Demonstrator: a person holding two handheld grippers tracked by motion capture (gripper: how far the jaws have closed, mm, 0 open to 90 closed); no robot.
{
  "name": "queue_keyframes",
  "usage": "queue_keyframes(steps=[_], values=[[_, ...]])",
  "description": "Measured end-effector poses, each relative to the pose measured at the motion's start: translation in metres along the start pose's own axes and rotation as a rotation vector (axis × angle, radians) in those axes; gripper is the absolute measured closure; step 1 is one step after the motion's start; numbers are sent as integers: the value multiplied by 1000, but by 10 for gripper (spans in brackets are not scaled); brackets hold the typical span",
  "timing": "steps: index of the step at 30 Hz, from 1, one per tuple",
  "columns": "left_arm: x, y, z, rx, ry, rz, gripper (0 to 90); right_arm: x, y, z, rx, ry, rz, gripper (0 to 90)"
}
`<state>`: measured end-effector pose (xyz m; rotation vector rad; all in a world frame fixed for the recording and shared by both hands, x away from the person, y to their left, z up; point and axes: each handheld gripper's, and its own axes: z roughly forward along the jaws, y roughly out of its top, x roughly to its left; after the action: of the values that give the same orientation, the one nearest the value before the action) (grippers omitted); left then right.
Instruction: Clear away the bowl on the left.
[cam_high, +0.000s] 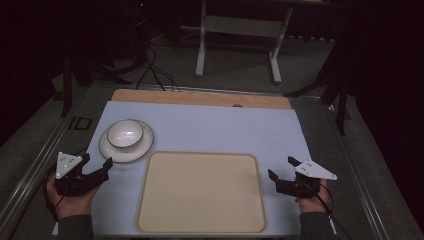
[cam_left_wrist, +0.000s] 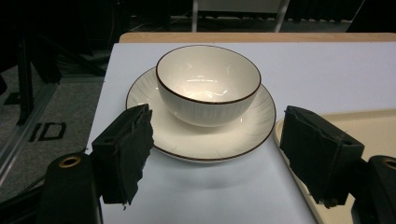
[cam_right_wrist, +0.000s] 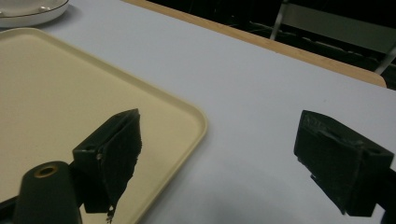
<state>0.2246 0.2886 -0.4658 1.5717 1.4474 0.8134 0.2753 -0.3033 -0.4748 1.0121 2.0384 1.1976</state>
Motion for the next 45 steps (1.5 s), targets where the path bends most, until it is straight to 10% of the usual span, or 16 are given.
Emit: queue_keyframes(steps=[45], values=[[25,37,43,2,8,-63,352,0,1,-1,-25,-13,-2,139]])
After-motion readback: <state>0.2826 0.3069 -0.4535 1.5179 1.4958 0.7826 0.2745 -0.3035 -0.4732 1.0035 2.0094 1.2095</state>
